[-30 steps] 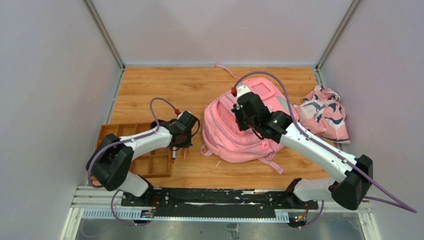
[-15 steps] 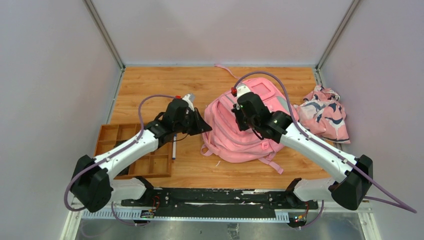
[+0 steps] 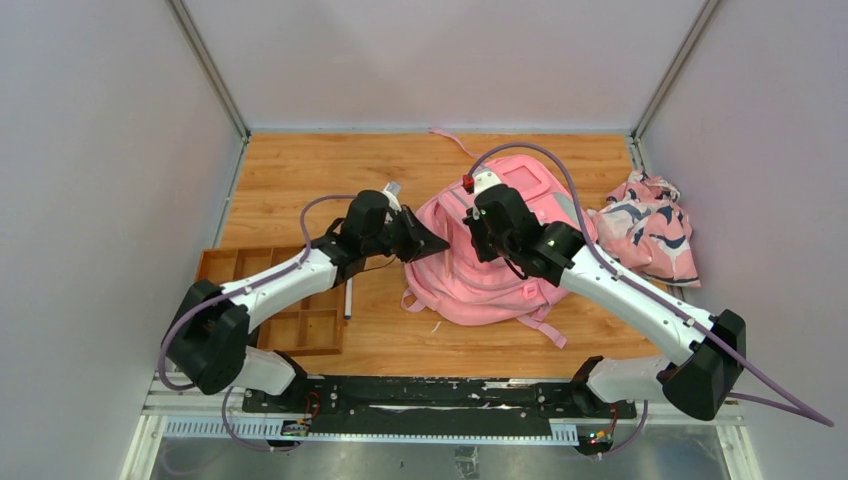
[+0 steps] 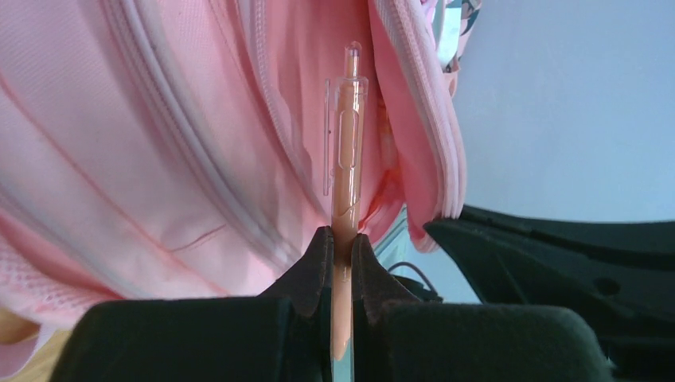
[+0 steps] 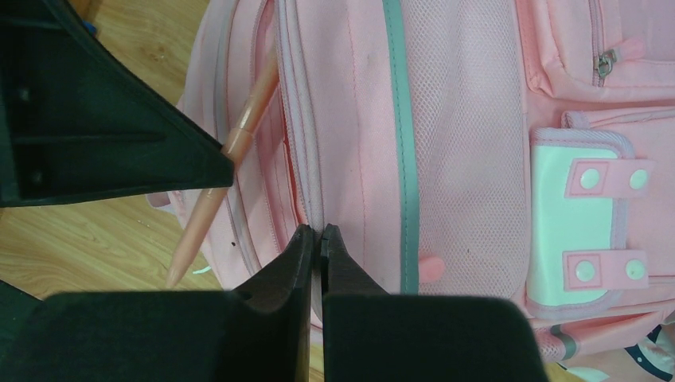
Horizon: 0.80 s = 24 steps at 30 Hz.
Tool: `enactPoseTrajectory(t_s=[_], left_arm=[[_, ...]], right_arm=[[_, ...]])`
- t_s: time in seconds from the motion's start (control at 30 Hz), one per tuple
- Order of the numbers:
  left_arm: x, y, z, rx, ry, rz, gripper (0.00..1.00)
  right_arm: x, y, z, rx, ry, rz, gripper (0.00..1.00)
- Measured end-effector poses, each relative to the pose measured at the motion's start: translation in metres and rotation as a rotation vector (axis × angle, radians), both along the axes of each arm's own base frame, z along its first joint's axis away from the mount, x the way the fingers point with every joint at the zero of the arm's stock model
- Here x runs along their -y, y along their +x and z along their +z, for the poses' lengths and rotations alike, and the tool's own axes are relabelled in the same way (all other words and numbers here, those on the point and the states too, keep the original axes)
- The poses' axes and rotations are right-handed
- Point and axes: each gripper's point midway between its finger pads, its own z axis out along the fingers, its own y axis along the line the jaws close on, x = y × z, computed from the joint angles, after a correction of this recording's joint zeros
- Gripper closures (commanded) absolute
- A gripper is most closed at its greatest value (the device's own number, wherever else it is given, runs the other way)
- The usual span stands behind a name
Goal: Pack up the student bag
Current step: Place the stationery in the student bag.
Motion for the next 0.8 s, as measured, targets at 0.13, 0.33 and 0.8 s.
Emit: enactPoseTrajectory(t_s=[0.13, 0.33, 0.8], left_arm=[[0.011, 0.011, -0.007, -0.045, -0.022, 0.016, 1.00], [0.029, 0.024, -0.012, -0.092, -0.048, 0.038, 0.82], [0.037, 0.021, -0.007, -0.035, -0.037, 0.027, 0.54]], right_arm=[[0.000, 0.000, 0.000, -0.001, 0.001, -0.001, 1.00], [0.000, -0.001, -0.001, -0.005, 0.001, -0.003, 1.00], [0.004, -0.002, 0.005, 0.008, 0.007, -0.014, 1.00]])
